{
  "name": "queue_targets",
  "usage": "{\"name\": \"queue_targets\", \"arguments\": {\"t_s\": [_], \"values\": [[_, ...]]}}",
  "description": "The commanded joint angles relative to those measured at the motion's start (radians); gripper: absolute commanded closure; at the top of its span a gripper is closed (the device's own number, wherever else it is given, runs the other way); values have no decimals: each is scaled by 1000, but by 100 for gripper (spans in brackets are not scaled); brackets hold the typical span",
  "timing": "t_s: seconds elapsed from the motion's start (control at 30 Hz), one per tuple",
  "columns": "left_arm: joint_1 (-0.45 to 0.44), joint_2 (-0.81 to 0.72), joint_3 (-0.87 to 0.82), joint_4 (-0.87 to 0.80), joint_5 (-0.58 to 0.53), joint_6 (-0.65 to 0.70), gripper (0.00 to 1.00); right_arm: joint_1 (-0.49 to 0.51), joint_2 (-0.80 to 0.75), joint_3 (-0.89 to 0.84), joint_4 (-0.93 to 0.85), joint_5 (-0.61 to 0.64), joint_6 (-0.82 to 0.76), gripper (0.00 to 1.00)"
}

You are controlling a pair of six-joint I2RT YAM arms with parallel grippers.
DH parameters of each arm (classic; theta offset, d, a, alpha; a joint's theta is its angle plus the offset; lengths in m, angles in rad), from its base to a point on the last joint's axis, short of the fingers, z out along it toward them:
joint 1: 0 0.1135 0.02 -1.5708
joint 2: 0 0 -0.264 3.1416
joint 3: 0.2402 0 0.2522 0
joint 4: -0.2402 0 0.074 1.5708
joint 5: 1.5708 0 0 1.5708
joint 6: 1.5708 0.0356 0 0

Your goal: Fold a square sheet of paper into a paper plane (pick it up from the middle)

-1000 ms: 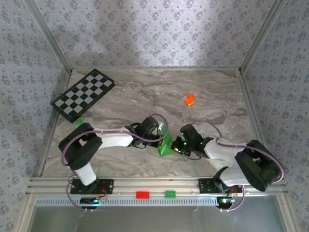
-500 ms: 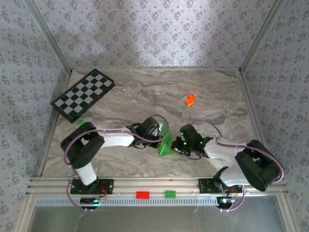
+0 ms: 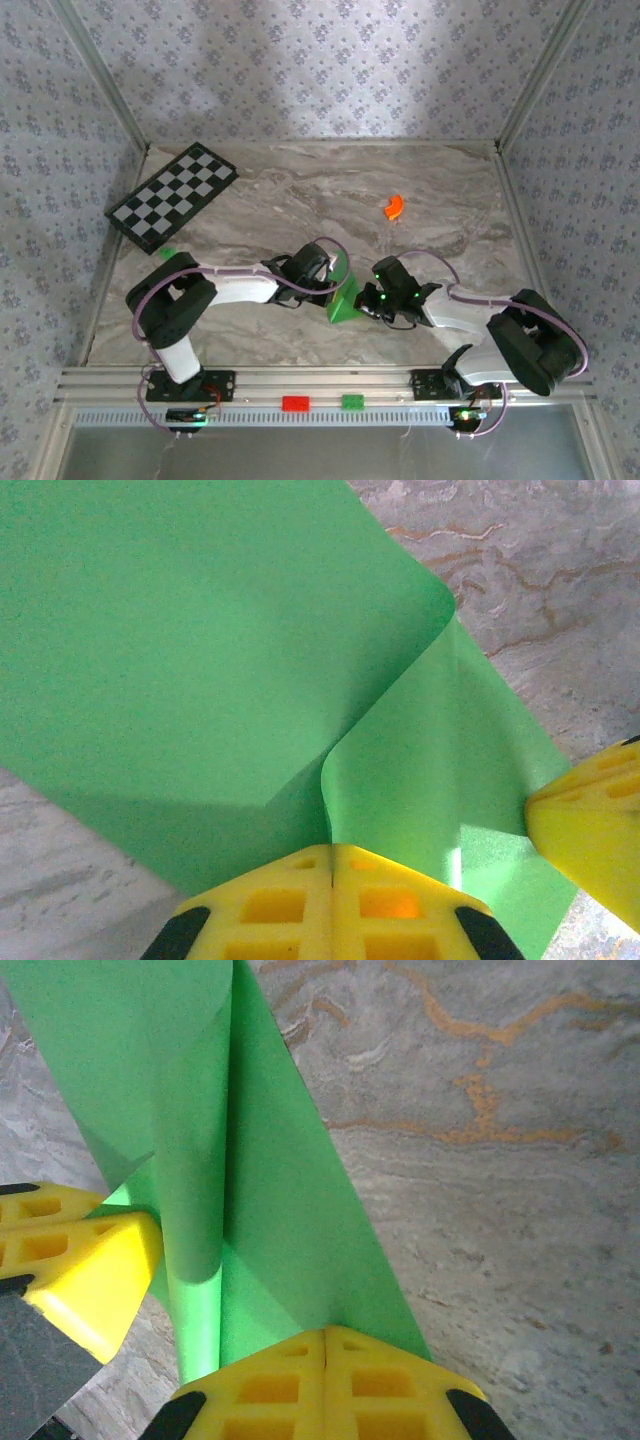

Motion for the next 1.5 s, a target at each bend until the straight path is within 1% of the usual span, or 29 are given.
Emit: {"name": "queue_targets", "arguments": {"t_s": [0.0,0.53,0.97,1.23,1.47], "values": [[6,4,24,-14,-22,17,98,7,20,-6,-109,28,-14,100],[6,13,27,-9,-19,16,99,8,18,-11,-108,27,-15,100],[4,45,23,-10,16,16,99,6,18,-10,-107,25,-14,100],[4,34,20,-25,41,11,99,8,14,-6,-104,25,-13,99],[3,43,24,-26,49,11,99,4,4,14,-99,13,-17,96]]}}
